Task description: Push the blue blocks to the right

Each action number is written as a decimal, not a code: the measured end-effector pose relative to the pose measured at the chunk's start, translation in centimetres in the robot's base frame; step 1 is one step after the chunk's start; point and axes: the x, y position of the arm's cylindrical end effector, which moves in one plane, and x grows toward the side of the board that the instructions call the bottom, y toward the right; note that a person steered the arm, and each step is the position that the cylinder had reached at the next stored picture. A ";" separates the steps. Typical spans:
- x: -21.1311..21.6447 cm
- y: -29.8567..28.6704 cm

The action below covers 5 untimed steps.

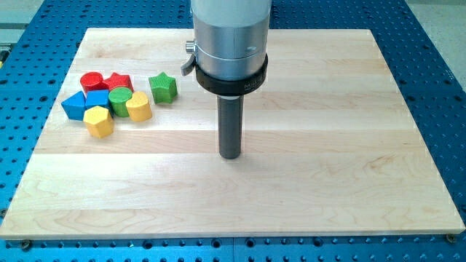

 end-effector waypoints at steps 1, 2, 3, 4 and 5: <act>0.0 0.0; 0.0 0.8; -2.4 -0.1; 0.2 -9.0; 3.4 -16.3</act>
